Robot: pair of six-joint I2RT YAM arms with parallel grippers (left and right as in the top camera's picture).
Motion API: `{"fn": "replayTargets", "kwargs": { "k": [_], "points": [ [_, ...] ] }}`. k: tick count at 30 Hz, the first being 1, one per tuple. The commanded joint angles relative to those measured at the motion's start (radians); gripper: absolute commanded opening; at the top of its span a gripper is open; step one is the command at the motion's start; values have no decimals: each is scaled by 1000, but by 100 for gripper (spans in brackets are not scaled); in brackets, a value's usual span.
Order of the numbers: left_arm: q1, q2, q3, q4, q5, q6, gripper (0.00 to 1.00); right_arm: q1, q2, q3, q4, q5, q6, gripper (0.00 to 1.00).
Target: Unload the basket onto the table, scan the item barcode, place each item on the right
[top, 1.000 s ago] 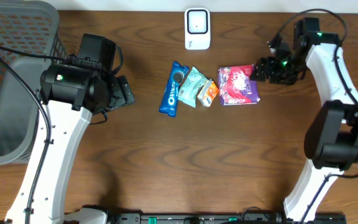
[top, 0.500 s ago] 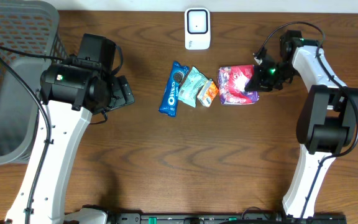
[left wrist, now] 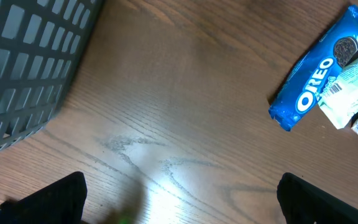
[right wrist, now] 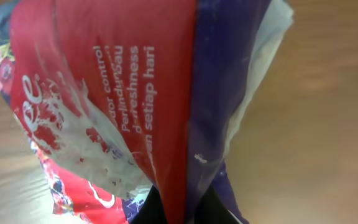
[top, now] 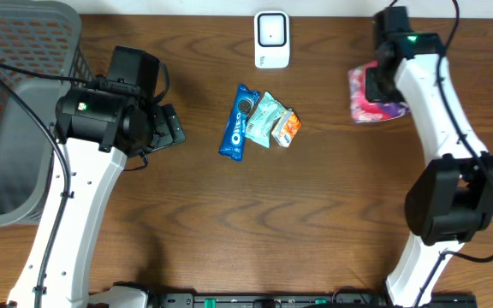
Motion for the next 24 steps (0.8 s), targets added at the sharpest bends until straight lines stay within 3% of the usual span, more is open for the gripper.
{"fn": "replayTargets", "kwargs": {
  "k": [1, 4, 10, 11, 12, 20, 24],
  "points": [
    [4, -11, 5, -3, -6, -5, 98, 53, 26, 2, -24, 494, 219, 1],
    [4, -11, 5, -3, -6, -5, 98, 81, 92, -9, -23, 526, 219, 1],
    [4, -11, 5, -3, -6, -5, 98, 148, 217, -9, -37, 399, 218, 3],
    [4, -11, 5, -3, -6, -5, 98, 157, 224, -9, -35, 385, 218, 7],
    [4, -11, 5, -3, -6, -5, 98, 171, 231, -9, -32, 356, 218, 17],
    [4, -11, 5, -3, -6, -5, 98, 193, 158, 157, -14, -273, -1, 65],
    [4, -11, 5, -3, -6, -5, 98, 128, 129, 301, -78, -510, -70, 77]
  ]
}}
